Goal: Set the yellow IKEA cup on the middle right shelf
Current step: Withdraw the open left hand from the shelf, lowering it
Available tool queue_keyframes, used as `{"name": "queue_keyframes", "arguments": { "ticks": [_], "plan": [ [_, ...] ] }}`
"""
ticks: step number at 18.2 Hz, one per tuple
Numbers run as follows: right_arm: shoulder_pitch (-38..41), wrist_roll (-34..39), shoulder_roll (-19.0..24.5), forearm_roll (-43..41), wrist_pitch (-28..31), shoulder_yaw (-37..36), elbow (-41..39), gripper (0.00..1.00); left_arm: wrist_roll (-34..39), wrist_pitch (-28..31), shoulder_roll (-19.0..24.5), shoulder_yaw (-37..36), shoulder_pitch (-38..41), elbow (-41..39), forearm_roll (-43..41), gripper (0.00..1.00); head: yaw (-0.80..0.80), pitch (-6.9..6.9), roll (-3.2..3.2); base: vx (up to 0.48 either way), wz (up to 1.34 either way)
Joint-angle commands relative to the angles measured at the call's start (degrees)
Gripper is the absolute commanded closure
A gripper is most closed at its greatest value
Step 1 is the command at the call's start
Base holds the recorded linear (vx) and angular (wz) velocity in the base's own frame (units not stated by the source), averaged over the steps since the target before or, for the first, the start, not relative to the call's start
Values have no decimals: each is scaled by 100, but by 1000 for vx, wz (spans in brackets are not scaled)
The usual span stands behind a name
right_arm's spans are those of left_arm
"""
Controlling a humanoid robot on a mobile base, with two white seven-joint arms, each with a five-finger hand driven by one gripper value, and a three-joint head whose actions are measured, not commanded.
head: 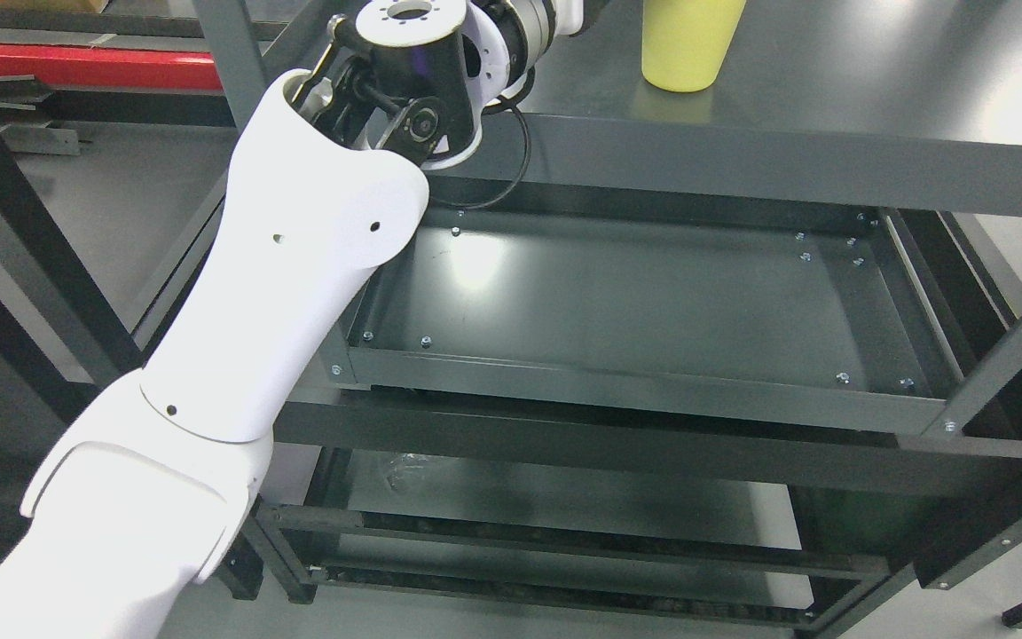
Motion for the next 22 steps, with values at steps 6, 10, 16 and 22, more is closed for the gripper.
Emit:
{"name": "queue_keyframes", "arguments": {
  "ticks": [6,10,16,22],
  "plan": [
    [79,-2,-100,-141,3,97,0,1,-1955,-36,100,743,-47,-938,35,1,0,0,0,0,0],
    [79,-2,-100,-141,3,97,0,1,-2923,-10,100,708,14,-929,421,1,0,0,0,0,0],
    [79,-2,-100,-141,3,97,0,1,-4110,516,100,471,708,-1306,870,1,0,0,0,0,0],
    [79,-2,-100,-141,3,97,0,1,-4428,966,100,-284,1438,-1466,959,1,0,0,0,0,0]
  ]
}}
